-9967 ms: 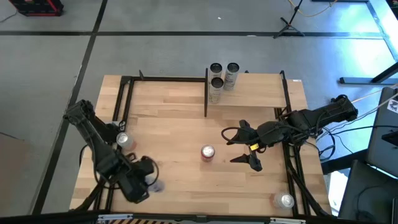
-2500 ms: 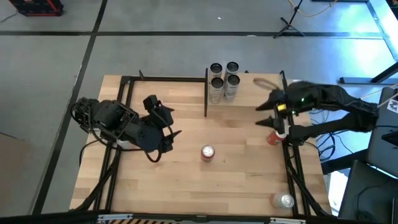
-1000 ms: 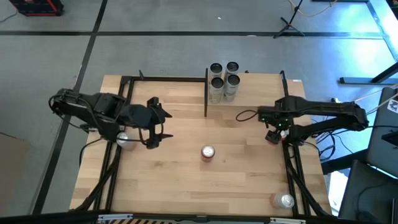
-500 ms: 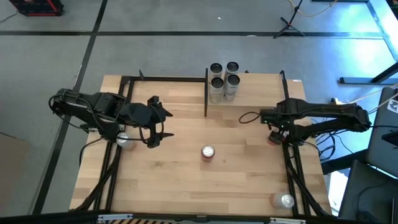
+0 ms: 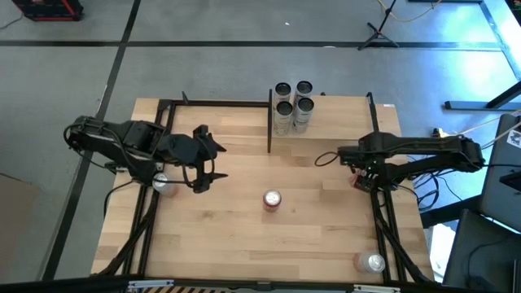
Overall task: Place canned beverage on shelf
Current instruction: Put the right red soda can on the shelf
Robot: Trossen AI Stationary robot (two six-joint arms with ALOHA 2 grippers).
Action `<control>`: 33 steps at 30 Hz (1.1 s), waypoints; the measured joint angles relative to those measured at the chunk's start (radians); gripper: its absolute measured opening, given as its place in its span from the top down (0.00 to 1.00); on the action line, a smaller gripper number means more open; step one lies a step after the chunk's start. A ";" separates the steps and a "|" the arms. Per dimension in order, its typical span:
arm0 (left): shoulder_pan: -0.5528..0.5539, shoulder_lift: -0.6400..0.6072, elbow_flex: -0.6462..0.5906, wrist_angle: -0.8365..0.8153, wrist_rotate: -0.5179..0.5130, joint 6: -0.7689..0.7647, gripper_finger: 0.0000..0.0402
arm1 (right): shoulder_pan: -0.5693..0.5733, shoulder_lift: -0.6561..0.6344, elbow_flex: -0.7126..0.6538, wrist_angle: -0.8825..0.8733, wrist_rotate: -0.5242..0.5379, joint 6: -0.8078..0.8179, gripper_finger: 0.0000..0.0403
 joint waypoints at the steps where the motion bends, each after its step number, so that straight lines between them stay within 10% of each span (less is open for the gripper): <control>1: 0.004 0.000 0.000 0.000 0.001 0.004 0.12 | 0.000 0.006 0.000 0.000 0.000 -0.013 0.19; 20: 0.005 0.000 0.000 0.004 0.000 0.015 0.12 | 0.000 0.140 0.023 0.005 -0.015 -0.146 0.41; 33: 0.005 0.000 0.000 0.004 0.001 0.015 0.12 | 0.000 0.133 0.359 0.000 -0.068 -0.039 0.41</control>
